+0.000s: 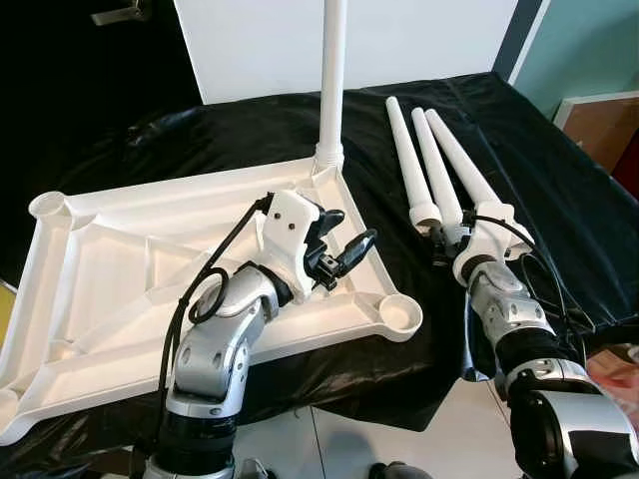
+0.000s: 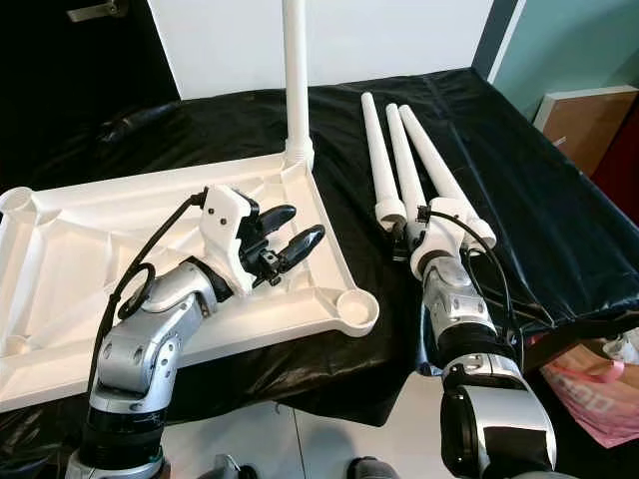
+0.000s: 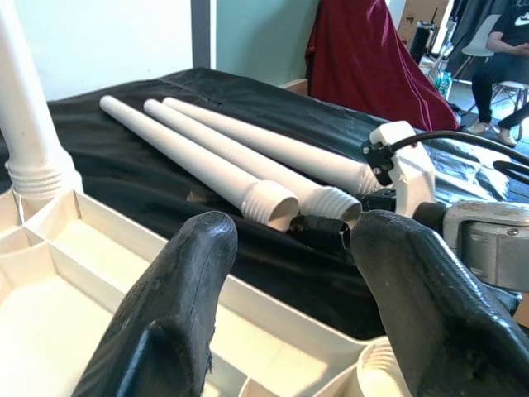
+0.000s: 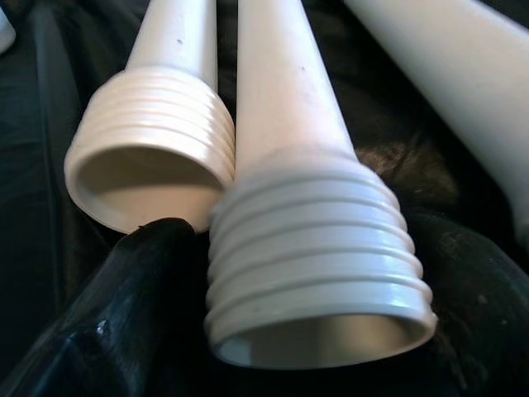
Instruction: Building children table
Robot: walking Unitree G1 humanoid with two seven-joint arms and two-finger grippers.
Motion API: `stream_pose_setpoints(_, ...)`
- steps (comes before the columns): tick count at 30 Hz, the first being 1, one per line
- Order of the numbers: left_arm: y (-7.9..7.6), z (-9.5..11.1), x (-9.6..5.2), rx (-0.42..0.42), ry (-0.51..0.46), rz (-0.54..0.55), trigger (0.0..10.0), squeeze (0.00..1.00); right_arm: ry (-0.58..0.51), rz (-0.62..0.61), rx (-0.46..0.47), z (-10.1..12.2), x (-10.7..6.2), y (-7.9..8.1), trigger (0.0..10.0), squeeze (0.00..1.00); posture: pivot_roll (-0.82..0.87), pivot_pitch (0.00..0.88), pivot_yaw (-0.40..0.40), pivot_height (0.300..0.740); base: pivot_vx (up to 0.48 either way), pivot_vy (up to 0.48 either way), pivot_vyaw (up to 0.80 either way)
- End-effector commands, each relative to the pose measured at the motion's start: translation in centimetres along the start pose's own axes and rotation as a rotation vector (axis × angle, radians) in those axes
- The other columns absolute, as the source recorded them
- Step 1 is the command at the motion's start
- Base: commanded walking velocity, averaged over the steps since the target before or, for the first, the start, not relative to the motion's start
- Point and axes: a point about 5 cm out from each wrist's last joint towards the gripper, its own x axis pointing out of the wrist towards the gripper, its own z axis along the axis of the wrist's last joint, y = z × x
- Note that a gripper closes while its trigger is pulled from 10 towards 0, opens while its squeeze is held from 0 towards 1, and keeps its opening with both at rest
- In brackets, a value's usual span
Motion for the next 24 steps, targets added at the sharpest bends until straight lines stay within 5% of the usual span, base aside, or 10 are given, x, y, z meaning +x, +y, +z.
stream_pose_setpoints(1, -0.1, -0.1, -0.3, 0.006, 0.02, 0.023, 10.0, 0.0, 0.014, -0.005, 0.011, -0.4, 0.1, 0.0, 10.0, 0.0, 0.02, 0.171, 0.008, 0.74, 0.0, 0.0, 0.0)
stream_pose_setpoints(4, -0.2, 0.0, -0.6, 0.008, 0.03, 0.03, 10.0, 0.0, 0.015, -0.006, 0.012, -0.6, 0.1, -0.1, 10.0, 0.0, 0.04, 0.175, 0.012, 0.74, 0.0, 0.0, 0.0)
stream_pose_setpoints(5, -0.2, 0.0, -0.7, 0.007, 0.032, 0.03, 10.0, 0.0, 0.015, -0.005, 0.013, -0.6, 0.2, 0.0, 8.9, 0.0, 0.04, 0.175, 0.012, 0.74, 0.0, 0.0, 0.0)
stream_pose_setpoints(9, -0.3, 0.0, -0.8, 0.007, 0.04, 0.035, 10.0, 0.0, 0.007, 0.001, 0.012, -0.6, 0.2, 0.1, 8.9, 0.0, 0.05, 0.177, 0.018, 0.74, 0.0, 0.0, 0.0)
stream_pose_setpoints(10, -0.3, 0.1, -0.8, 0.007, 0.042, 0.036, 10.0, 0.0, -0.002, 0.009, 0.008, -0.5, 0.3, 0.2, 0.0, 0.0, 0.06, 0.18, 0.031, 0.74, 0.0, 0.0, 0.0)
stream_pose_setpoints(23, -0.4, 0.3, -0.3, 0.008, 0.06, 0.024, 10.0, 0.0, -0.095, 0.034, -0.033, 0.3, 0.2, 0.3, 0.0, 0.0, 0.04, 0.174, 0.061, 0.74, 0.0, 0.0, 0.0)
stream_pose_setpoints(24, -0.3, 0.2, -0.1, 0.005, 0.06, 0.019, 10.0, 0.0, -0.137, 0.037, -0.043, 0.6, 0.0, 0.3, 1.0, 0.0, 0.02, 0.158, 0.062, 0.74, 0.0, 0.0, 0.0)
